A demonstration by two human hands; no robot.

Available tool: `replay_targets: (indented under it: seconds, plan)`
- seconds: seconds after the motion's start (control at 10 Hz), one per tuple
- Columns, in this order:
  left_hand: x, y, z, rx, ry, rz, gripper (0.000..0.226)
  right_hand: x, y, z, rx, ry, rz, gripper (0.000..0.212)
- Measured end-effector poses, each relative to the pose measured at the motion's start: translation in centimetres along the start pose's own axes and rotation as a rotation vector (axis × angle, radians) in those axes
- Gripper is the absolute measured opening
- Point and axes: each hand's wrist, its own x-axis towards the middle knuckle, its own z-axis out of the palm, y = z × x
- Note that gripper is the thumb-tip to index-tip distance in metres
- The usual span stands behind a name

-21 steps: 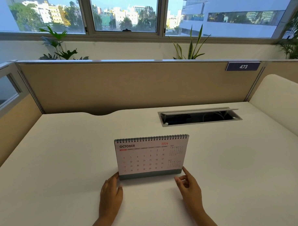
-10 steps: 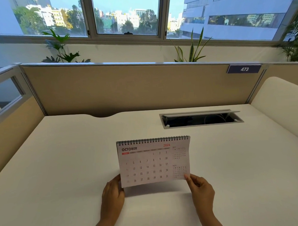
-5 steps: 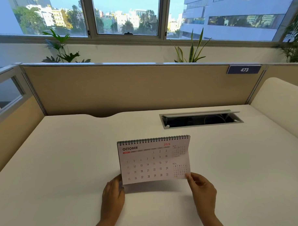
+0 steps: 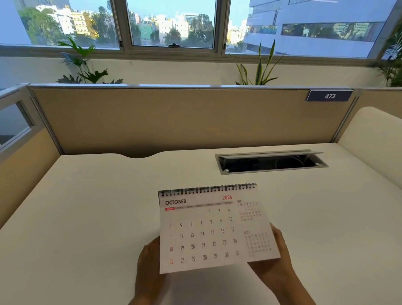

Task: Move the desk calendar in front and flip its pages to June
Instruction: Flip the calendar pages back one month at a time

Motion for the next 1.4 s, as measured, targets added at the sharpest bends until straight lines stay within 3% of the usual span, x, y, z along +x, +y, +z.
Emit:
replay_targets:
  seconds: [0.1, 0.2, 0.3, 0.4, 0.5, 0.6, 0.7, 0.8, 0.9, 1.0, 1.1, 1.4]
  plan:
    - [-0.2, -0.2, 0.0, -0.042, -0.011, -0.074, 0.041, 2.0, -1.4, 1.0, -0.238, -0.132, -0.319, 0.035]
    - [0.3, -0.2, 0.5, 0.116, -0.025, -0.022, 0.039, 0.3, -3.0, 4.9, -0.107, -0.121, -0.246, 0.047]
    - [0.7, -0.5, 0.8, 0.142, -0.026, -0.019, 0.043, 1.4, -4.7, 7.9, -0.522, -0.209, -0.349, 0.061]
    - [0.6, -0.6, 0.7, 0.103, -0.024, -0.047, 0.044, 2.4, -4.7, 9.7, -1.011, -0.042, -0.540, 0.041]
    - [0.6, -0.7, 0.8, 0.099, -0.030, -0.048, 0.044, 3.0, -3.9, 8.8, -1.311, 0.033, -0.601, 0.057]
    - [0.6, -1.0, 0.8, 0.105, -0.033, -0.041, 0.044, 3.5, -3.0, 8.1, -1.455, 0.057, -0.612, 0.057]
    - [0.7, -1.1, 0.8, 0.103, -0.036, -0.030, 0.045, 3.2, -2.4, 7.4, -1.276, 0.143, -0.715, 0.049]
    - [0.8, -1.1, 0.8, 0.100, -0.025, -0.020, 0.046, 3.2, -1.6, 5.4, -1.040, 0.367, -0.785, 0.042]
    - [0.6, -1.1, 0.9, 0.100, -0.026, -0.025, 0.044, 3.8, -0.2, 3.0, -0.953, 0.475, -0.520, 0.053]
    - [0.7, -1.3, 0.9, 0.107, -0.034, -0.018, 0.045, 4.2, 1.3, 0.9, -0.961, 0.398, -0.215, 0.066]
    - [0.6, -1.2, 0.9, 0.103, -0.034, -0.029, 0.045, 3.9, 2.5, 0.3, -1.010, 0.297, -0.098, 0.068]
    - [0.5, -1.0, 0.8, 0.109, -0.047, -0.063, 0.046, 2.5, 3.0, 0.1, -1.055, 0.287, -0.143, 0.059]
